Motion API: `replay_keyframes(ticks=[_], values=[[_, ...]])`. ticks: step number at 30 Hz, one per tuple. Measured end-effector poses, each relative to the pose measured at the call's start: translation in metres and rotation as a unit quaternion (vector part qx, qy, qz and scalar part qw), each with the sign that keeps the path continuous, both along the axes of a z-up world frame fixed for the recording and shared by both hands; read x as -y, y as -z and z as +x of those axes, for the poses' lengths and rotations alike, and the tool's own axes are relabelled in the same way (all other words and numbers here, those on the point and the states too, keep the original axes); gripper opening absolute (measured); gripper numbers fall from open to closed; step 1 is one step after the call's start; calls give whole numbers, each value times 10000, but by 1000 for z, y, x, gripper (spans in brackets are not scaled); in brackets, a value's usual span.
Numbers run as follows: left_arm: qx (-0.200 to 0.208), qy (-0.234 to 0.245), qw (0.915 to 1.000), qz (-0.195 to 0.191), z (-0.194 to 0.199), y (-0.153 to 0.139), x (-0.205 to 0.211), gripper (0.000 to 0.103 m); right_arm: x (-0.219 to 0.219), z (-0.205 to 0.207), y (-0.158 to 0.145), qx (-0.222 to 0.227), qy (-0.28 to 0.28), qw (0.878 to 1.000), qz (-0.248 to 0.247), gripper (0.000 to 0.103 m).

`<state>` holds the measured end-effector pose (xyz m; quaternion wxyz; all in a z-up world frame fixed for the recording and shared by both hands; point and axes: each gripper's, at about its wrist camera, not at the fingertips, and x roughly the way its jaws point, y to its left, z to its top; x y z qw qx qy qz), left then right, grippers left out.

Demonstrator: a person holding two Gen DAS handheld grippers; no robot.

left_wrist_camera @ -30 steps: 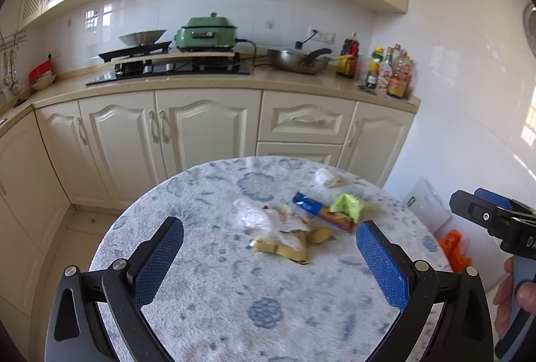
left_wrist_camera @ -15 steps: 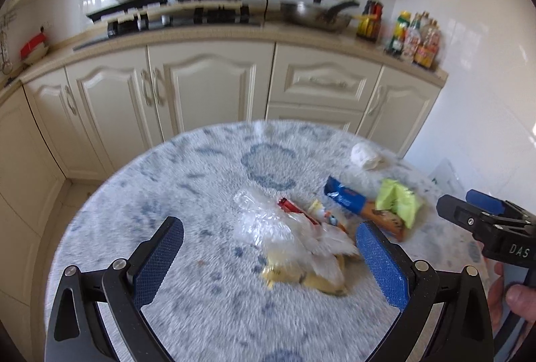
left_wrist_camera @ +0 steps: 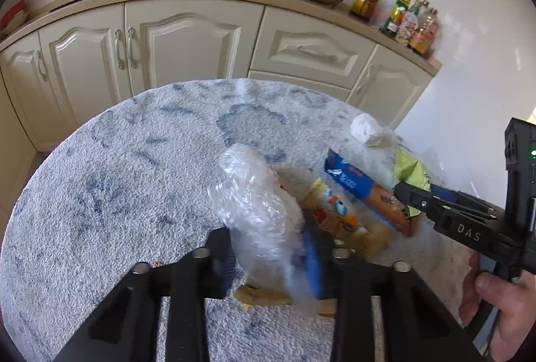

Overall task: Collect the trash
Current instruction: 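Grasp a clear plastic wrap with the left tool while the right tool grasps a green snack bag, then lift both items and turn both tools toward the blue bin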

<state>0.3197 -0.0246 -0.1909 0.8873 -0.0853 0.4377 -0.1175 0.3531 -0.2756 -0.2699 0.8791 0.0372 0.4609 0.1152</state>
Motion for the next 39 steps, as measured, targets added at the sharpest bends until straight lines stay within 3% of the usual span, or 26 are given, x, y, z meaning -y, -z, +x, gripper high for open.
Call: replay_keyframes(ticks=[11,23,30,39], values=[[498,127,9985,175,-24,-17,-5,17,15,-49,-24,223,42,9994,263,34],[1061,343,9936,190,-149,-50,9,18,20,-133,-76,669,32,9967,454,34],[1382,749,9875,96,-201,-79,34,18,43,-184,-103,987,241,9935,512,34],[1675,1316,9770,5,-238,-105,83,18,90,-238,-132,1368,689,9868,520,34]])
